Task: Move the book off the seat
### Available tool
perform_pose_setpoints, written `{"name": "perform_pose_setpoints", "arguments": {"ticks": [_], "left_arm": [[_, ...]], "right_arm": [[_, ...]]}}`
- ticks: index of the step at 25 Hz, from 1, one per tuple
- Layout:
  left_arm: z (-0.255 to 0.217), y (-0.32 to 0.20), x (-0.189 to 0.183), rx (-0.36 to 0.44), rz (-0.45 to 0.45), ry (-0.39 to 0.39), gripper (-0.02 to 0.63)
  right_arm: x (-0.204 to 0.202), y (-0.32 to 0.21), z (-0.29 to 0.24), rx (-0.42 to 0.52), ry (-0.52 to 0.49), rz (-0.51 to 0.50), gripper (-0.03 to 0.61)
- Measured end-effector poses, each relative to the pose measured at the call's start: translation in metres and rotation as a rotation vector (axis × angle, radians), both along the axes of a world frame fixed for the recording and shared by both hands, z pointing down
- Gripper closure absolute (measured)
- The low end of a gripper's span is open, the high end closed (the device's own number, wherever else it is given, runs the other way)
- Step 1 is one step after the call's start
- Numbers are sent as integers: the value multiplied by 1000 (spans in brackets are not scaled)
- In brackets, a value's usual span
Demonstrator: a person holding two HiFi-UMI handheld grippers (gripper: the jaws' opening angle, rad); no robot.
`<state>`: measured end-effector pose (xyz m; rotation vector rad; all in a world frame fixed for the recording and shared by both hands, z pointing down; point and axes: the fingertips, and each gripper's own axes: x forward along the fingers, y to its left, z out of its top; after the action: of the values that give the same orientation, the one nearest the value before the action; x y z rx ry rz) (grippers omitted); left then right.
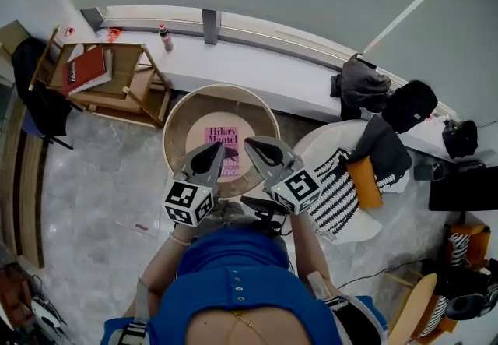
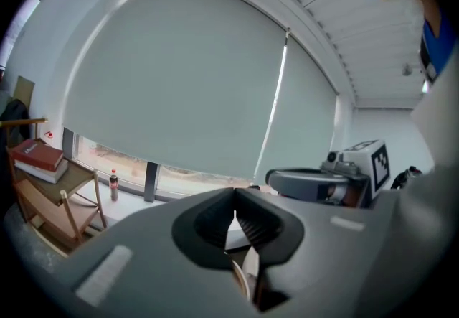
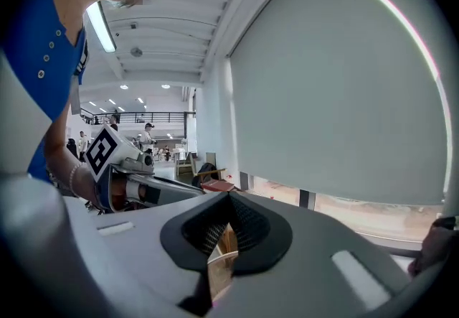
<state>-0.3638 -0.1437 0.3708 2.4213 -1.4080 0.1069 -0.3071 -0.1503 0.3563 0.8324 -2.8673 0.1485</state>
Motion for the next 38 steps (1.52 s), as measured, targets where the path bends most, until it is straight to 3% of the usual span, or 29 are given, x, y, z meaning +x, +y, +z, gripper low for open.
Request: {"name": "perform_pose_setpoints", "arguments": {"ticks": [14, 38], "left_arm": [[-35, 18, 1, 66, -26, 29, 612], [-31, 19, 10, 46, -25, 41, 612]], "right_arm": [[1, 18, -30, 23, -44, 15, 580], [-1, 26, -24, -5, -26, -15, 580]]}}
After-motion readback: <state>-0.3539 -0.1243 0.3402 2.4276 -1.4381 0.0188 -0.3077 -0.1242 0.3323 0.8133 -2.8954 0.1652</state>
